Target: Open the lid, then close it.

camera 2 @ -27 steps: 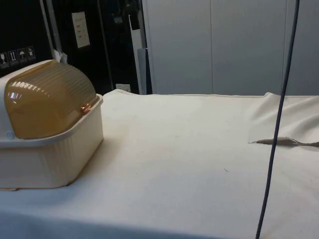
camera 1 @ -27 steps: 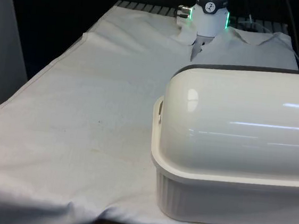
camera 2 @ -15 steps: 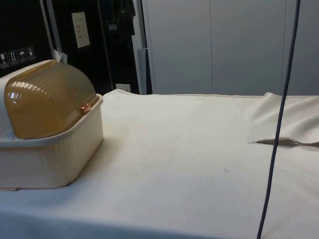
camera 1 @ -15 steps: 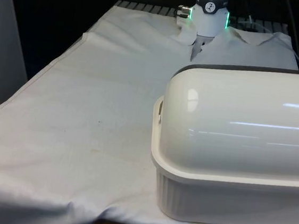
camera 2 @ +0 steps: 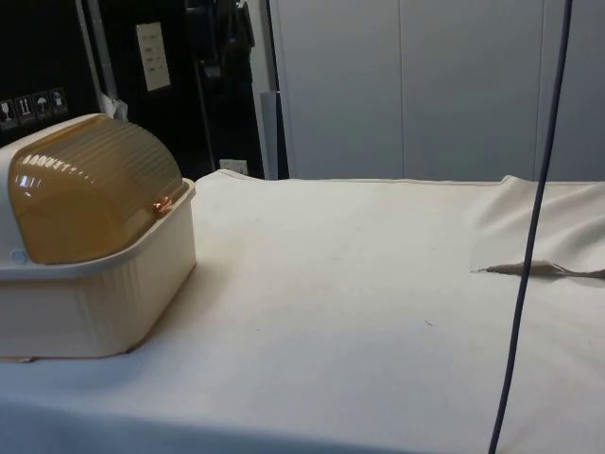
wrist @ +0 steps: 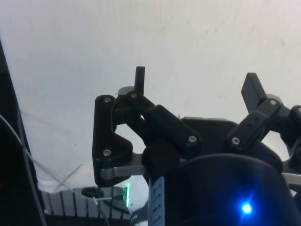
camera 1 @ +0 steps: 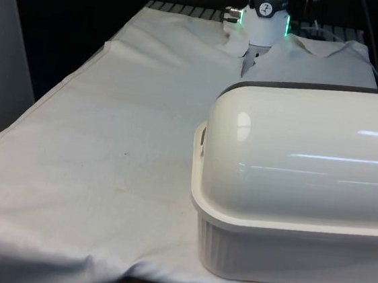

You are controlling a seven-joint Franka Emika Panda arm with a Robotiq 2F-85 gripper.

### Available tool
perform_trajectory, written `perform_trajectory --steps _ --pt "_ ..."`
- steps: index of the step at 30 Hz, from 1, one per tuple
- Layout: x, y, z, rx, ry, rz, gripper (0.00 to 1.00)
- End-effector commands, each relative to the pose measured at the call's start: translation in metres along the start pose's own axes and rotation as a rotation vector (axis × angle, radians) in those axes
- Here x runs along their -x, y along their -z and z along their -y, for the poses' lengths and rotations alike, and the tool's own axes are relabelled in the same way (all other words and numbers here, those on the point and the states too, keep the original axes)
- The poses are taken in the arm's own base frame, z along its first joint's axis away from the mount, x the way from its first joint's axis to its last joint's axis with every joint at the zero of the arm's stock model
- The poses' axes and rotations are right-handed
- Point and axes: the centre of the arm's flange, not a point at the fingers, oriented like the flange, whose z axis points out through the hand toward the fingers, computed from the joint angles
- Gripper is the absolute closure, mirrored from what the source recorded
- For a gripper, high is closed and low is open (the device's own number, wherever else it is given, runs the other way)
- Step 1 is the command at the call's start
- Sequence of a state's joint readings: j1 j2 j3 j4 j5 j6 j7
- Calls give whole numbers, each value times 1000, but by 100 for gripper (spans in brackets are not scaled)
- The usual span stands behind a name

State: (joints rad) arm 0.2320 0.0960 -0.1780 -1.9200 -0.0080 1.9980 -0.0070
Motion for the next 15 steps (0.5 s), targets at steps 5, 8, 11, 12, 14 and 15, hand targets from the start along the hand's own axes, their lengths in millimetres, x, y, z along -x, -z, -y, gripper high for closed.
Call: perform_trajectory --steps 5,8,11,12,14,15 --pt "-2 -8 8 4 5 -23 0" --pt "0 -13 14 1 14 -29 0" --pt "1 -18 17 0 19 -31 0" --pt "1 -20 18 -1 22 -32 0" --pt "2 -25 21 -2 27 -36 0" --pt "3 -27 23 -3 31 -38 0"
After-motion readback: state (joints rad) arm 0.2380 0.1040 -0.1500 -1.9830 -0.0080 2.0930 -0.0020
